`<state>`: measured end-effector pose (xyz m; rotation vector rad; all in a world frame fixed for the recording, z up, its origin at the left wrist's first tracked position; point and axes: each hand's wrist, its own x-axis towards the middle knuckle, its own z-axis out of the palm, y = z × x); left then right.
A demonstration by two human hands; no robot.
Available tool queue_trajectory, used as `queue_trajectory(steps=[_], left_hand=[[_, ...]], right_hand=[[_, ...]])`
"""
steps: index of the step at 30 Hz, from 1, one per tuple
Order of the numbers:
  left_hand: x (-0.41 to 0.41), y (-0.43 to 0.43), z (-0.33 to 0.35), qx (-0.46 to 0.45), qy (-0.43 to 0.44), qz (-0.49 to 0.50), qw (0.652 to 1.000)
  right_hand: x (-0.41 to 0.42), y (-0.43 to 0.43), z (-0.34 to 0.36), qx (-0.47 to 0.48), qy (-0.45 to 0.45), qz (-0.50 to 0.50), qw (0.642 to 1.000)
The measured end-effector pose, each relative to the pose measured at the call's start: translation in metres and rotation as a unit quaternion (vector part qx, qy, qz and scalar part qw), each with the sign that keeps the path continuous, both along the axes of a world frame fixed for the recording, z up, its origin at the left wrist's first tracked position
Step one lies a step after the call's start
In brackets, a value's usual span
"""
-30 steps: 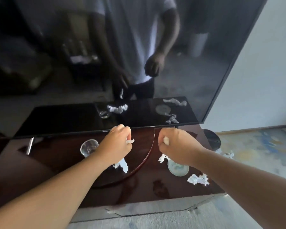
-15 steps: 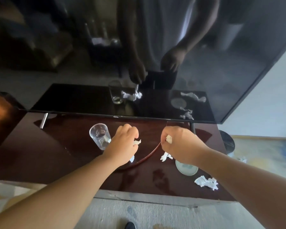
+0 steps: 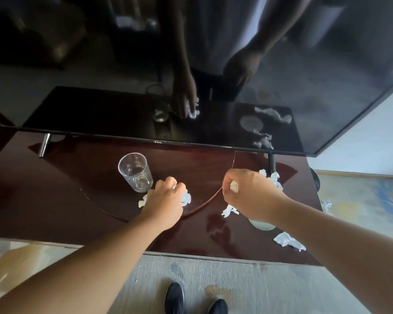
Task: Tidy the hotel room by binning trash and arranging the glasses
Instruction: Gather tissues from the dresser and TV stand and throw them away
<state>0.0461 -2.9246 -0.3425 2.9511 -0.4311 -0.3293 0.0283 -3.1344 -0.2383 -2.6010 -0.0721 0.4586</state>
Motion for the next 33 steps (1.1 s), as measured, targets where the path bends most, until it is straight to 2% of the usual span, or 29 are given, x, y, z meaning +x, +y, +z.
queue_trajectory(steps=[8,13,16,22,29,33], left_hand=[[0.013,0.003,0.001,-0.010,0.044,-0.019,0.999],[0.020,-0.010,0.023,-0.076,0.065,-0.004,0.995],[0.025,-0.022,0.041,-0.074,0.050,-0.040,0.995],[0.032,-0.049,0.072,-0.140,0.045,-0.054,0.988],[0.030,-0.086,0.097,-0.213,0.004,-0.129,0.969],[0.025,-0.107,0.100,-0.216,-0.025,-0.183,0.959]], right_hand=[[0.004,-0.003,-0.003,0.008,0.003,-0.011,1.000],[0.003,-0.006,0.005,-0.005,-0.002,-0.020,1.000],[0.002,-0.009,0.012,0.004,-0.005,-0.036,0.999],[-0.008,-0.023,0.031,-0.021,-0.030,-0.072,0.997],[-0.034,-0.070,0.050,-0.068,-0.042,-0.149,0.986],[-0.054,-0.092,0.059,-0.075,-0.048,-0.189,0.978]])
